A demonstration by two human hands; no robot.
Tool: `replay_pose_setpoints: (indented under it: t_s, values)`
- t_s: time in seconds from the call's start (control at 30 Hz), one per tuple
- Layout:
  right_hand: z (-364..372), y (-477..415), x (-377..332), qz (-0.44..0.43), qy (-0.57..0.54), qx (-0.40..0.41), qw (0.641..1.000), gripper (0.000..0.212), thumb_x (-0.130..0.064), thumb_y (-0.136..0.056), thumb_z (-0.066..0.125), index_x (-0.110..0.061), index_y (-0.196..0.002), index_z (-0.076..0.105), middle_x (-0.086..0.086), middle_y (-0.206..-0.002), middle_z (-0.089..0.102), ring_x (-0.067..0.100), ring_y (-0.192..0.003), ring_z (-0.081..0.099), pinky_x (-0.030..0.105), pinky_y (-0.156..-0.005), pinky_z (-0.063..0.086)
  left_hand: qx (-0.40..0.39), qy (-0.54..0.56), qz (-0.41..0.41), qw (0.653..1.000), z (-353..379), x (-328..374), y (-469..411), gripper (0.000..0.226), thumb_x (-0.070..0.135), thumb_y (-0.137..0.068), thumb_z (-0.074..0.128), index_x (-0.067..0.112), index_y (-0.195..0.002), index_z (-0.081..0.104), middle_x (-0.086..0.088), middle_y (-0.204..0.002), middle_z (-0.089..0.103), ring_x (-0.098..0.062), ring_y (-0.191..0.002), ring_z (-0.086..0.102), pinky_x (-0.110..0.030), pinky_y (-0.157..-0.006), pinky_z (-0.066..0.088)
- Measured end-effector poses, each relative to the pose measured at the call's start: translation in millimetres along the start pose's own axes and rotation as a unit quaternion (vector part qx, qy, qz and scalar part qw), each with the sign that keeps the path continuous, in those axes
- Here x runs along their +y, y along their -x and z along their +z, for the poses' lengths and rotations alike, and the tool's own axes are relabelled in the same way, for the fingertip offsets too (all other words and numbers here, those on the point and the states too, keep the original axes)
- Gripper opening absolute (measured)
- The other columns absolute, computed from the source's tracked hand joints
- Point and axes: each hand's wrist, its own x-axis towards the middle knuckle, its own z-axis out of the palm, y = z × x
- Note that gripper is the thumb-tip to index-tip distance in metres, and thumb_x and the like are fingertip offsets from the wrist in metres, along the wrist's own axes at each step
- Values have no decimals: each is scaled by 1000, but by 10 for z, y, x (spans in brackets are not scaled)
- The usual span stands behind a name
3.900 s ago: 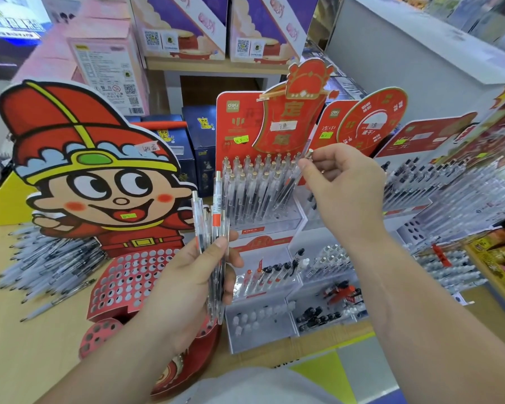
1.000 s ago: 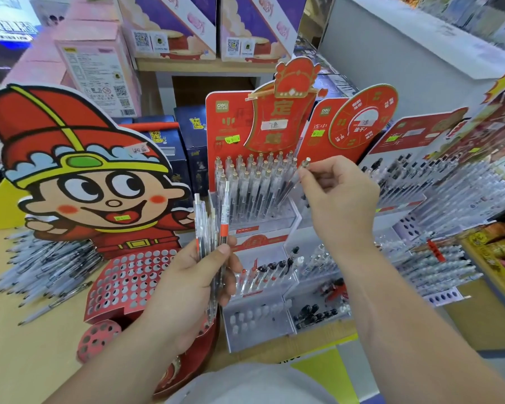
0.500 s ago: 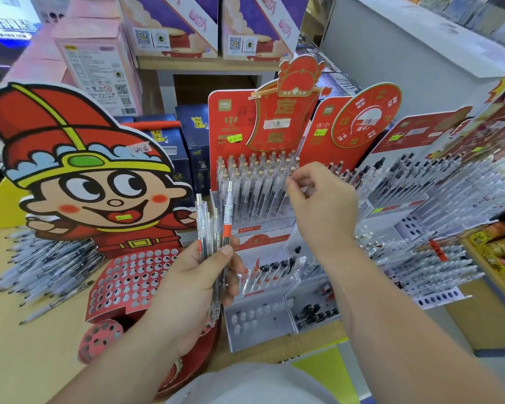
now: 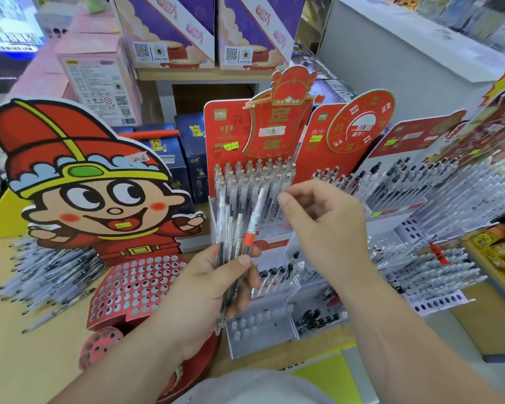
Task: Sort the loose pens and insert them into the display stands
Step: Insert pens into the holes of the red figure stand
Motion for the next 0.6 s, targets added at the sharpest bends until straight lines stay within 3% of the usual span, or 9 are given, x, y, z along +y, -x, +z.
replay_pose_setpoints:
  t_s: [0.1,0.2,0.33,0.47,0.6]
  values:
    - [-48,77,-45,87,-150,-82,981,9,-15,-92,71,-19,-99,73,-1,-80,73,19,-66,71,27,-52,50,-53,-6,-8,999,37,-5,-12,19,19,-96,63,6,-108,67,-14,-74,63,-19,-45,45,-22,-38,30]
    - [-109,115,-14,114,-219,-104,963,13,-11,-92,67,-11,-104,73,2,-78,71,20,-63,68,29,-49,47,-86,3,-22,996,61,1,-18,29,25,-87,62,4,-107,67,-14,-74,63,-20,-44,45,-21,-38,29]
    - [-175,137,33,119,-246,-109,956,16,-4,-92,64,-9,-105,72,7,-81,73,17,-62,67,25,-48,47,-92,9,-34,995,84,-6,-46,30,25,-86,65,4,-107,69,-16,-74,63,-19,-43,46,-22,-39,25]
    - [-214,145,76,126,-253,-96,954,12,-1,-90,67,-4,-100,70,5,-76,72,17,-63,68,25,-49,49,-65,7,-34,997,133,-12,-59,43,24,-88,67,-7,-116,57,-18,-77,66,-22,-46,49,-21,-36,28]
    - [-227,124,108,124,-228,-37,965,7,-3,-85,74,-5,-92,72,6,-73,73,19,-66,69,26,-56,54,5,-23,-57,998,123,-32,-110,25,22,-97,60,3,-112,61,-20,-92,74,-25,-56,60,-23,-36,33]
